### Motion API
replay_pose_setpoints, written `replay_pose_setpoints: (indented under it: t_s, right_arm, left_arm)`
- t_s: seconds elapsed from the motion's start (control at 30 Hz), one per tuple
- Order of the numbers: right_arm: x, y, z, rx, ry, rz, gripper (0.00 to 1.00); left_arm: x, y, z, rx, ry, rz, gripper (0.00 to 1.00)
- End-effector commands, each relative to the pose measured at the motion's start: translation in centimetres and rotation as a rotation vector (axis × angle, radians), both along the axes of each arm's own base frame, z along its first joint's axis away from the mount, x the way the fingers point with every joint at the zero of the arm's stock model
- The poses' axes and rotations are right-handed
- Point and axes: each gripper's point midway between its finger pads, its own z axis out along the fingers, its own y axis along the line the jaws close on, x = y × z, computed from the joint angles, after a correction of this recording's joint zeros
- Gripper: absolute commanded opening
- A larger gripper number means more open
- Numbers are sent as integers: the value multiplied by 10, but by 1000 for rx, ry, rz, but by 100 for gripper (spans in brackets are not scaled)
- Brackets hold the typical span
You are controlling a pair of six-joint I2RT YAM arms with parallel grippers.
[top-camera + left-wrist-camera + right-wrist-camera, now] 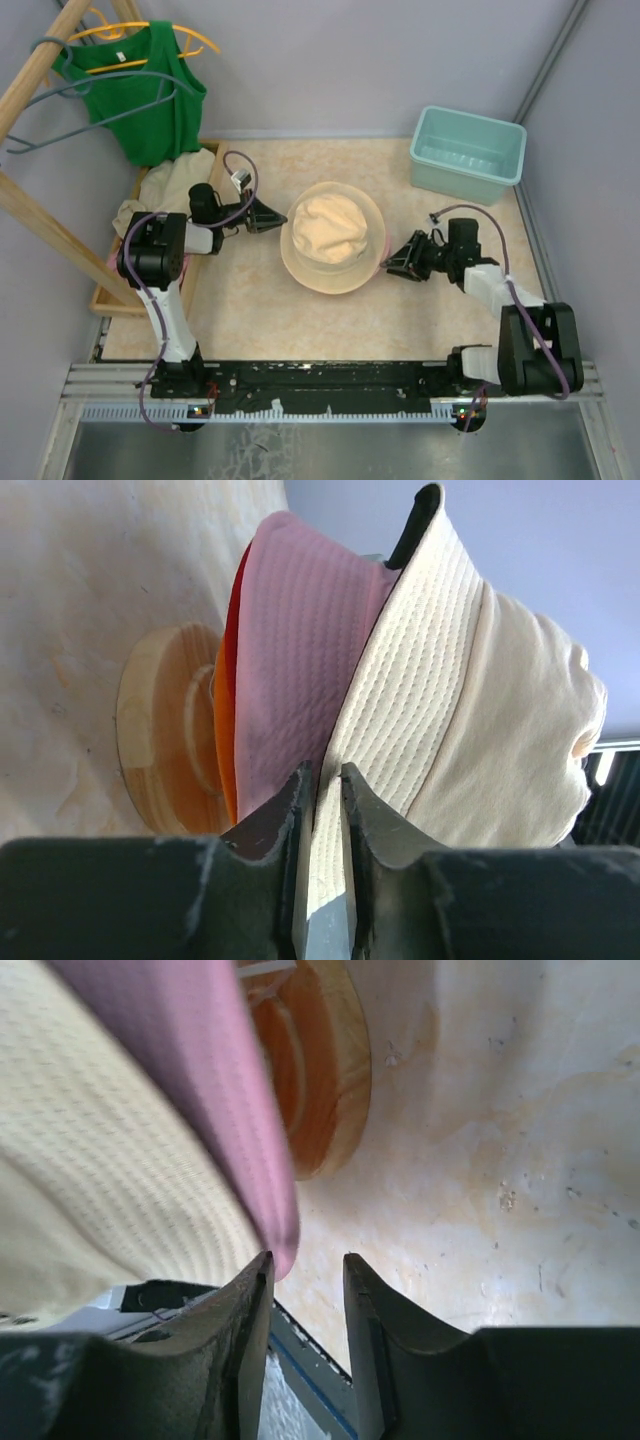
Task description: Stack the hats
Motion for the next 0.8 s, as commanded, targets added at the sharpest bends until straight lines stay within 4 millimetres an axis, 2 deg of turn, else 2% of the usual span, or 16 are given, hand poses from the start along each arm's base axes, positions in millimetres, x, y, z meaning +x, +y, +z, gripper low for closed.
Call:
replay_pose_setpoints:
  t_s: [0.0,0.1,0.17,0.3,0.43,0.63,0.77]
  right_arm:
    - [19,-23,51,-108,-168,-48,36]
    - [32,-37,84,-140,-252,-85,41]
    - [42,-37,110,-126,-314,-74,41]
    - [66,-29,133,-59,-385,-35,42]
    - [96,-23,134,-16,-411,0,46]
    - [129,-1,131,46,-438,55,47]
    - [147,6,138,95,-461,61,47]
  left_arm:
    - [14,3,7,-2,-1,19,26]
    - [19,5,14,-6,-12,31,29]
    - [21,6,17,-4,-11,33,30]
    - [24,13,23,4,-19,60,31]
    - [27,25,21,39,-13,96,33]
    - [32,49,21,127,-40,184,35]
    - [22,53,21,170,-21,202,37]
